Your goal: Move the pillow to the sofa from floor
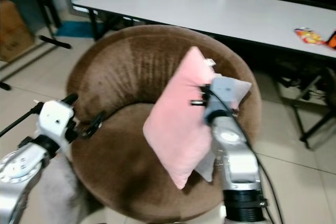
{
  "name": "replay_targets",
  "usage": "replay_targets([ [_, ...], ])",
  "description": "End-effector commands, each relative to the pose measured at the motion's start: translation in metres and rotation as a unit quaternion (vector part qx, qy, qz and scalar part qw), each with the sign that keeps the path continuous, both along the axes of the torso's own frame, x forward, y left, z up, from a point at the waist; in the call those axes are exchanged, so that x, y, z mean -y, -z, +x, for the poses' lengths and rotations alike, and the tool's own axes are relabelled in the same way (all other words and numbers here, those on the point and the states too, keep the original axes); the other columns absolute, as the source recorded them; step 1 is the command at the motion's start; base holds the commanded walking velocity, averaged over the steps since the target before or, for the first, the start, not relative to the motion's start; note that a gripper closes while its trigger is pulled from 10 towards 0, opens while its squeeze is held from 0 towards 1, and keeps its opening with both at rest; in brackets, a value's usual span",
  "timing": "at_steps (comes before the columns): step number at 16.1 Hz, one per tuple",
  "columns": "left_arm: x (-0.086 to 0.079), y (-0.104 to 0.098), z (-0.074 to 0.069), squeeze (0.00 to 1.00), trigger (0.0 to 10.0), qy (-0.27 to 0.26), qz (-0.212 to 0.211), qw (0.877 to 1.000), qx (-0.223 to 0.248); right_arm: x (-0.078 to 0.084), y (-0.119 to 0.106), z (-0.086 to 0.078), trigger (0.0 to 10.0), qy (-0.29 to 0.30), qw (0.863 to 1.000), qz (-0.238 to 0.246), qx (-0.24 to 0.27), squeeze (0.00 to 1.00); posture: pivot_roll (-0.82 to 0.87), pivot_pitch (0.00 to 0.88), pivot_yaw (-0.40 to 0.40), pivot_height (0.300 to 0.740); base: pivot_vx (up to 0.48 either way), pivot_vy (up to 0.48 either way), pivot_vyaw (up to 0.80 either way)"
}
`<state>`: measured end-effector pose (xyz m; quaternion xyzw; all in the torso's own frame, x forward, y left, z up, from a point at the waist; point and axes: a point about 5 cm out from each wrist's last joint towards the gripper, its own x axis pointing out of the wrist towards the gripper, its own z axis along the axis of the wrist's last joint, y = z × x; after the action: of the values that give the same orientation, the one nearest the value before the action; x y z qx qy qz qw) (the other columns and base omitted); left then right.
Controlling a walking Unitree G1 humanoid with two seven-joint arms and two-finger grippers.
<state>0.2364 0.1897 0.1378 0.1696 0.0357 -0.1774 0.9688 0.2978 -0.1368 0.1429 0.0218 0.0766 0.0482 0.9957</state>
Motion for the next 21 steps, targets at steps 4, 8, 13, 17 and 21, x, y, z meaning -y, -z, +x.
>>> replay_targets([
  [4,-0.002,-0.002,-0.009,0.0,10.0,0.049,-0.011,0.998,-0.034,-0.007,-0.03,0.003,10.0,-0.035,0.999,0.01,0.038,0.0,-0.08,0.0,-0.06,0.74,0.0,0.0,0.0],
  [8,0.003,0.004,-0.017,0.0,10.0,0.114,-0.022,0.989,-0.09,-0.011,-0.028,0.002,10.0,-0.081,0.996,0.022,-0.02,0.0,-0.08,0.0,-0.059,0.74,0.0,0.0,0.0],
  [13,0.004,0.013,-0.022,0.0,10.0,0.154,-0.055,0.973,-0.163,-0.022,-0.001,-0.01,10.0,-0.12,0.979,0.048,-0.158,0.0,-0.08,0.0,-0.059,0.74,0.0,0.0,0.0],
  [17,0.003,0.023,-0.019,0.0,10.0,0.18,-0.052,0.962,-0.197,-0.038,0.025,0.008,10.0,-0.14,0.972,0.016,-0.185,0.0,-0.09,0.0,-0.044,0.74,0.0,0.0,0.0],
  [21,0.005,0.032,-0.017,0.0,10.0,0.232,-0.048,0.942,-0.239,-0.032,0.052,0.039,10.0,-0.084,0.978,-0.025,-0.187,0.0,-0.07,0.0,-0.055,0.74,0.0,0.0,0.0],
])
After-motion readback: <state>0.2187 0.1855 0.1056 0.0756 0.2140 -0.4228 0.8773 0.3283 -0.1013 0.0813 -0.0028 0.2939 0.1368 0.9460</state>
